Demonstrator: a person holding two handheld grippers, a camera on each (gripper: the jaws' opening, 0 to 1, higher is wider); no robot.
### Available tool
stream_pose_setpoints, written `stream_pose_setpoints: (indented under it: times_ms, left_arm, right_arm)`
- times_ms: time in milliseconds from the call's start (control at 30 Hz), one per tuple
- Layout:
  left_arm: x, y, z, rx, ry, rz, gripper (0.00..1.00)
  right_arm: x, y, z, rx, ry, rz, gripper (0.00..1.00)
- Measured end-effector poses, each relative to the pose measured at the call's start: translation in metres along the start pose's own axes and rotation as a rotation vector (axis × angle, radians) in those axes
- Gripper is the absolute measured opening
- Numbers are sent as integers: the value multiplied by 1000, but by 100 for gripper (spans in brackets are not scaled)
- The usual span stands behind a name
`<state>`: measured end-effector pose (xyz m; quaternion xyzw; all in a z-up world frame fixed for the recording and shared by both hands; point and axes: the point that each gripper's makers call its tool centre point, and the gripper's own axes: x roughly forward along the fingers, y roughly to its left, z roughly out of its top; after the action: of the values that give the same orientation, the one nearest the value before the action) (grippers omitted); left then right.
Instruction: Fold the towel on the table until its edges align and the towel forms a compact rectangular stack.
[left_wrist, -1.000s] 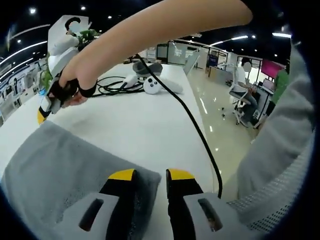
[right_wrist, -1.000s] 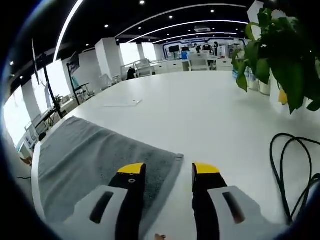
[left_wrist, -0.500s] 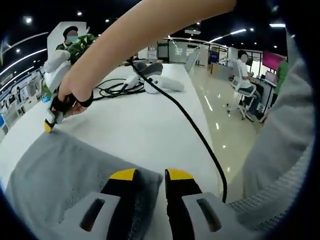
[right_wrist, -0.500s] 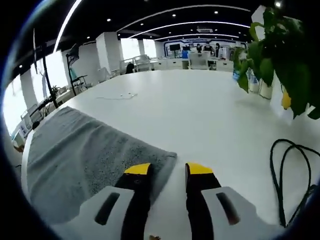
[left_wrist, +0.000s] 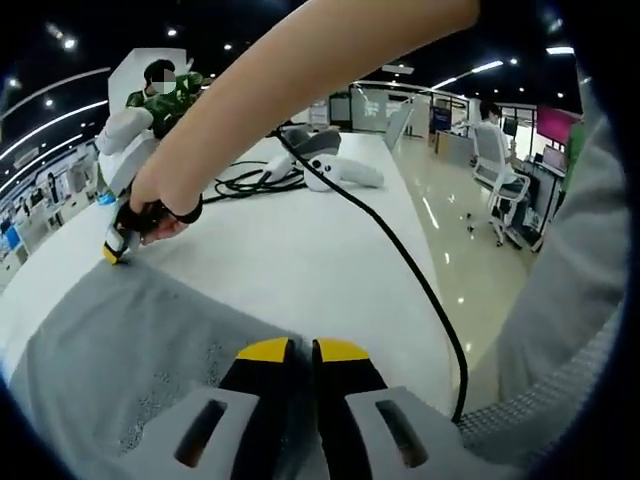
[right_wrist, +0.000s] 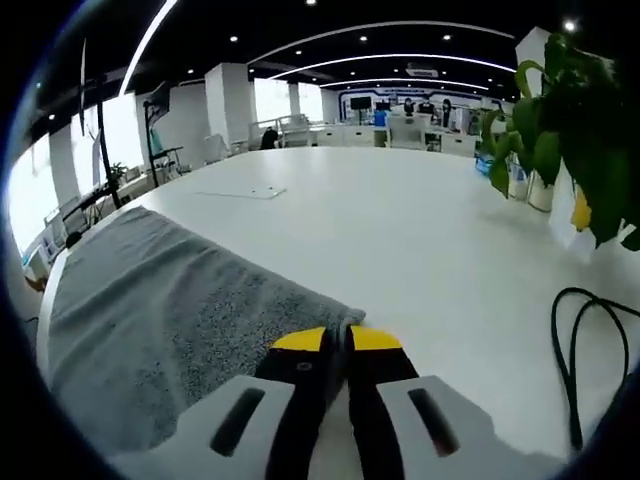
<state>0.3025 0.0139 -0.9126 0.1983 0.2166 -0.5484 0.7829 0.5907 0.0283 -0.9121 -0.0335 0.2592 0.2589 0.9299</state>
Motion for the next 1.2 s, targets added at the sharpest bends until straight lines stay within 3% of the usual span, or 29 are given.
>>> stream_pose_setpoints:
  times_ms: [67,233,300,333,533,700,800,1200]
  left_arm:
    - [0,1,0,-62,-12,17,8]
    - [-1,3,3,-97,-23,18,6]
    - [-3,3,13,-121,-61,1,1]
    - [-3,2,12,-136,-40,-10,1]
    - [-4,7,12,-149,-44,-2,1]
    - [-11,11,24,-170,-83,14,1]
    - [-16,13,29,-224,-109,7,1]
    - [-38,20,46,-258,-165,14,1]
  right_arm:
    - [1,0,1,-3,7,9,1]
    - [-1,-1,2,-8,13,18,0]
    - [-2,-1,4,-5,11,15,0]
    - [-3,-1,6,-4,5,12,0]
    - [-7,-1,17,2,-12,1,0]
    - [-15,2,27,-1,-39,2,0]
    - [-15,3,30,-3,-43,2,0]
    - [-21,7,46,-16,-76,0,0]
